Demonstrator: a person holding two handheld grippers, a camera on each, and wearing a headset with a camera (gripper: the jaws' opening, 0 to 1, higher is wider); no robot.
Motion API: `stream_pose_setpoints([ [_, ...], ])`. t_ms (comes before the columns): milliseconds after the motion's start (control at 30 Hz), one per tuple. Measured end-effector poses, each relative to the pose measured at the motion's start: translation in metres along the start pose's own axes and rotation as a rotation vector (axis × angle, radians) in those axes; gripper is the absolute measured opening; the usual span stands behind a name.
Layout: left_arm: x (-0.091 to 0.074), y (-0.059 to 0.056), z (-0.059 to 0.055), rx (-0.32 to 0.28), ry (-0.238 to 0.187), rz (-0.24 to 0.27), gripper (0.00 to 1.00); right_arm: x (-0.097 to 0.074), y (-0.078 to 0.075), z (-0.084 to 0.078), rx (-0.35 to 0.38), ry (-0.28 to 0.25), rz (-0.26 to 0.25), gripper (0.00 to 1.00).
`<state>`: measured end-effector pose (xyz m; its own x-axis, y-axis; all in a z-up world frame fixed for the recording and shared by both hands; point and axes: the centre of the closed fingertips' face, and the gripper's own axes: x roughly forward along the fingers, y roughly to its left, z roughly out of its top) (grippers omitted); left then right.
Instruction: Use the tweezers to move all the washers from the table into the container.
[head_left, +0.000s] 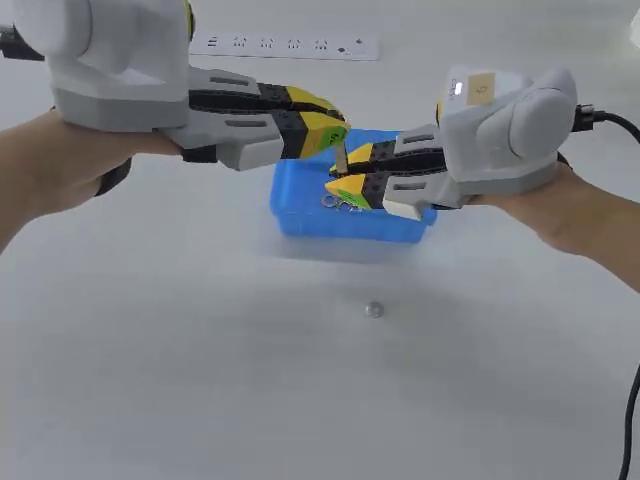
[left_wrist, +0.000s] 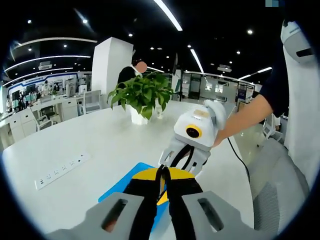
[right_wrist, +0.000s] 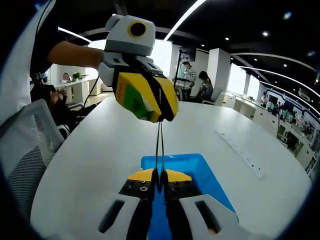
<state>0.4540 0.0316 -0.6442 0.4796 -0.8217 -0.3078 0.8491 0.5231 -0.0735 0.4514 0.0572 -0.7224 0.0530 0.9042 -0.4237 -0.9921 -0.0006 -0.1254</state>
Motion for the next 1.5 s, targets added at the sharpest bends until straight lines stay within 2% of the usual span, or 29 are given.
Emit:
stream_pose_setpoints([
  [67,-0.001,0.000,0.000,-0.036,0.003,-0.012,0.09,-0.001,0.001,0.001,0.002,-0.002,0.002,0.07],
  [100,-0.001,0.000,0.000,-0.025,0.001,-0.011,0.09,-0.001,0.000,0.001,0.000,-0.002,0.000,0.07],
  [133,-0.002,0.002,0.000,0.015,0.005,-0.007,0.08,-0.001,0.001,0.002,-0.003,0.000,0.000,0.07],
  [233,0.000,0.001,0.002,0.049,0.009,-0.006,0.07,-0.002,-0.001,0.003,-0.014,0.009,-0.004,0.07],
  [300,0.001,-0.002,0.003,0.099,0.032,-0.014,0.06,-0.002,-0.002,0.003,-0.023,0.016,-0.009,0.08],
  [333,0.002,-0.007,0.003,0.134,0.049,-0.040,0.05,-0.003,0.000,0.004,-0.027,0.020,-0.002,0.08],
  [467,0.003,-0.008,0.003,0.195,0.088,-0.038,0.04,-0.002,0.005,0.003,-0.047,0.040,0.000,0.10],
  [600,0.004,-0.013,0.006,0.223,0.097,-0.055,0.04,-0.004,0.003,0.004,-0.056,0.052,-0.021,0.11],
  [667,0.004,-0.011,0.008,0.232,0.096,-0.048,0.04,-0.006,0.000,0.005,-0.083,0.071,-0.042,0.11],
  [800,0.005,-0.009,0.012,0.260,0.094,-0.045,0.04,-0.009,-0.005,0.008,-0.080,0.076,-0.073,0.12],
  [900,0.006,-0.008,0.017,0.272,0.098,-0.041,0.04,-0.012,-0.006,0.011,-0.049,0.072,-0.092,0.14],
  [967,0.005,-0.009,0.020,0.278,0.098,-0.038,0.04,-0.013,-0.004,0.015,-0.003,0.055,-0.085,0.20],
  [1067,0.003,-0.010,0.021,0.287,0.097,-0.038,0.04,-0.015,-0.006,0.014,-0.011,0.063,-0.106,0.22],
  [1167,0.001,-0.012,0.023,0.304,0.104,-0.037,0.04,-0.019,-0.005,0.013,0.004,0.067,-0.121,0.29],
  [1367,-0.002,-0.015,0.035,0.327,0.087,-0.039,0.04,-0.030,0.010,0.016,0.035,0.060,-0.098,0.35],
  [1500,-0.007,-0.024,0.037,0.343,0.080,-0.039,0.04,-0.041,0.023,0.015,0.034,0.074,-0.098,0.44],
])
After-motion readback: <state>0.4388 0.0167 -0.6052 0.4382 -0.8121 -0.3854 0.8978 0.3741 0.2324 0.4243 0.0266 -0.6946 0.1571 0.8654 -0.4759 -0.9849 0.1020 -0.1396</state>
